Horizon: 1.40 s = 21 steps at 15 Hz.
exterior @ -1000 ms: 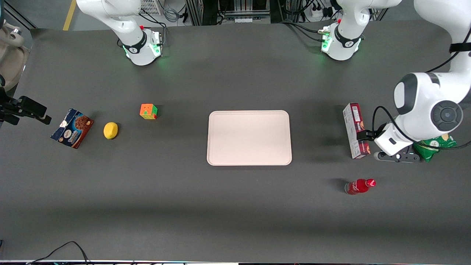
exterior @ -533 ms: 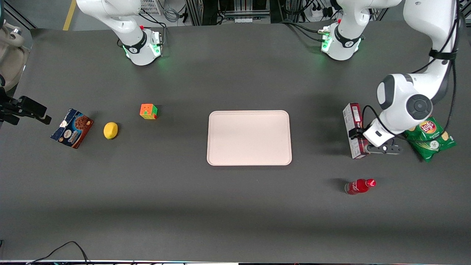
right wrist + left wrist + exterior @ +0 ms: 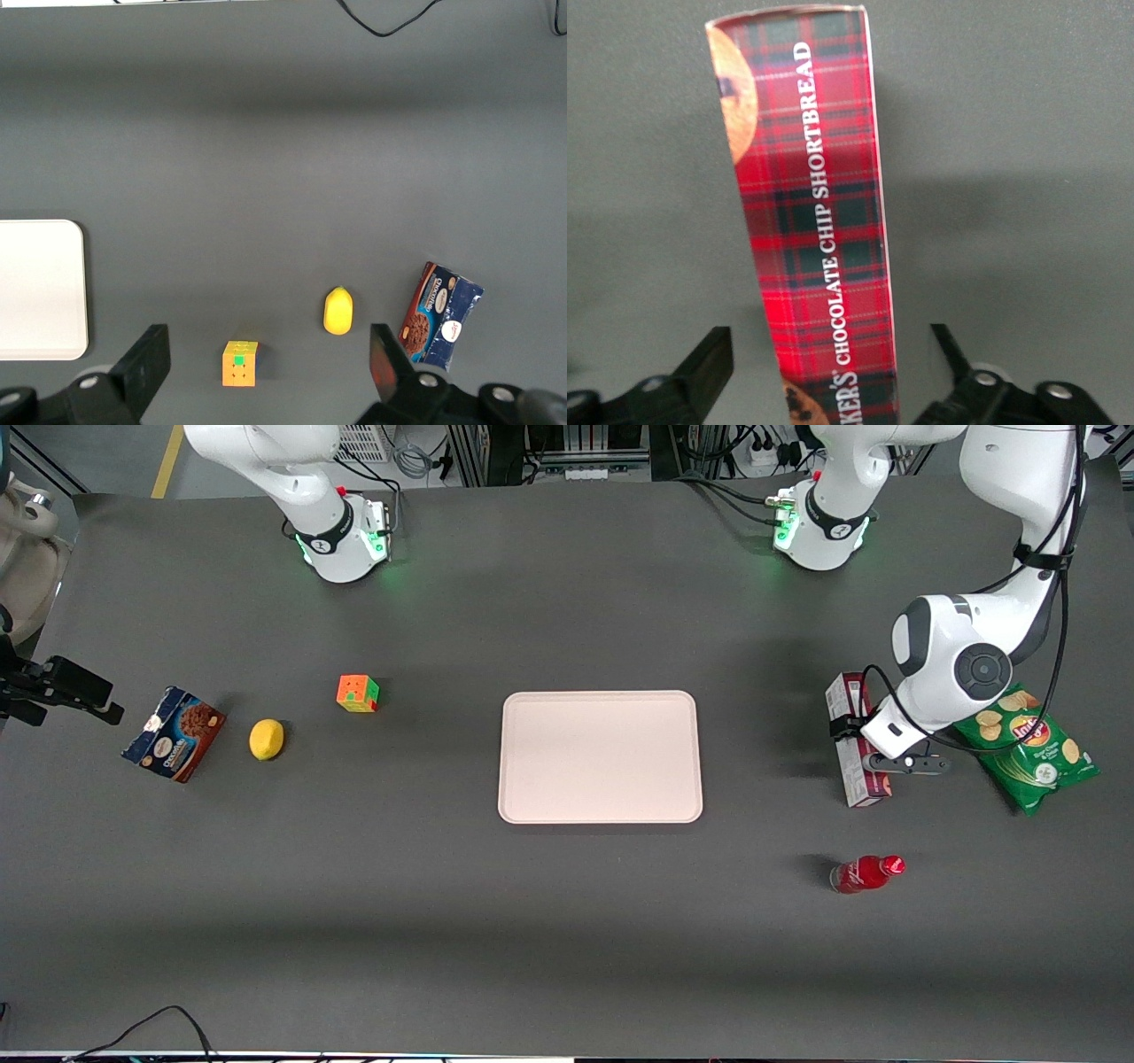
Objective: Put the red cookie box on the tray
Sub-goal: 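Close the left gripper on the red shortbread box and lift it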
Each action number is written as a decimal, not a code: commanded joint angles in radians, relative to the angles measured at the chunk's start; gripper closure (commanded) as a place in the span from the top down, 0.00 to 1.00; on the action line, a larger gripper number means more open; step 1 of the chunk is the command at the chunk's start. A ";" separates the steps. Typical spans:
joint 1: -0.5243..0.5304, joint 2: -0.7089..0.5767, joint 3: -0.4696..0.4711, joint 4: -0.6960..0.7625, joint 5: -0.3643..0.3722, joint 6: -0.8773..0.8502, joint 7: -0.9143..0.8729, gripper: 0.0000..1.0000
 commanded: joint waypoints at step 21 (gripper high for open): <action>-0.073 -0.098 -0.061 0.553 -0.122 -0.702 -0.041 0.15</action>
